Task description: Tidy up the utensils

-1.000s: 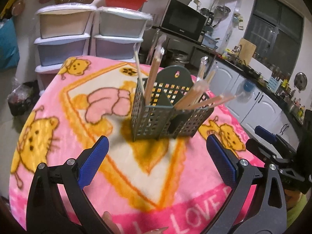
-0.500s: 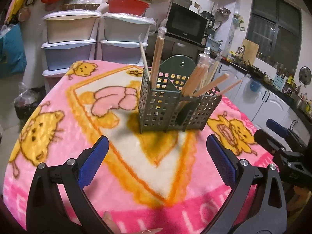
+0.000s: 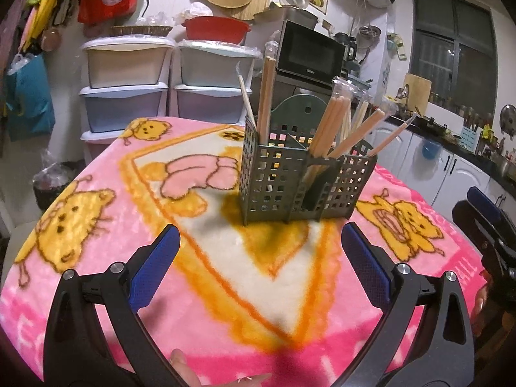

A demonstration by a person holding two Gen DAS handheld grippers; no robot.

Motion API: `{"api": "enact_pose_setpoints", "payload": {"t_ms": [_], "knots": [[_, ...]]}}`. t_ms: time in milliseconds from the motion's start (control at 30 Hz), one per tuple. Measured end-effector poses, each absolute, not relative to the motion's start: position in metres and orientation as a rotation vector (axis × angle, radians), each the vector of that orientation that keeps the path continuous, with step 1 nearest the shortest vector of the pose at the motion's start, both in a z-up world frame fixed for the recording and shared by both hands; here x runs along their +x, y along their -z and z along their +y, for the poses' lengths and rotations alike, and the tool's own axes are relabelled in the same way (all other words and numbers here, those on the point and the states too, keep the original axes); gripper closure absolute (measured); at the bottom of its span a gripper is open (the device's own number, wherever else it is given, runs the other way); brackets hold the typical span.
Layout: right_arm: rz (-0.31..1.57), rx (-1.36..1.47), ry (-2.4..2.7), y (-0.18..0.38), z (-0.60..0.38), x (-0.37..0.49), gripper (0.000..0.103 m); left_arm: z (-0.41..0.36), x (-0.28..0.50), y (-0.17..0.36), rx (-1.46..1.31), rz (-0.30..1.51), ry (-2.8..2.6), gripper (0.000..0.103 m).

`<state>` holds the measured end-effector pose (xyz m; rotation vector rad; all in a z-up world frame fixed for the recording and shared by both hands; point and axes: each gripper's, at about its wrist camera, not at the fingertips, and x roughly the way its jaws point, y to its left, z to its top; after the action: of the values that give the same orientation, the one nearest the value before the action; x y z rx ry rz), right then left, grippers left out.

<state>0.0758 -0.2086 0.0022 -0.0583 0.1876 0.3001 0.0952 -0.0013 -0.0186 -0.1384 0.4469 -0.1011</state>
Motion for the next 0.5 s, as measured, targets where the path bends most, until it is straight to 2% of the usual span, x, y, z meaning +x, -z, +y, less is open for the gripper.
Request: {"api": "enact_pose_setpoints", "payload": {"t_ms": [500], "knots": [[0.204, -0.04, -0.3, 0.0033, -0.2047, 0.077, 0.007, 0.0, 0.0956, 0.0187, -0.14, 0.436, 0.105, 0.011]]}}
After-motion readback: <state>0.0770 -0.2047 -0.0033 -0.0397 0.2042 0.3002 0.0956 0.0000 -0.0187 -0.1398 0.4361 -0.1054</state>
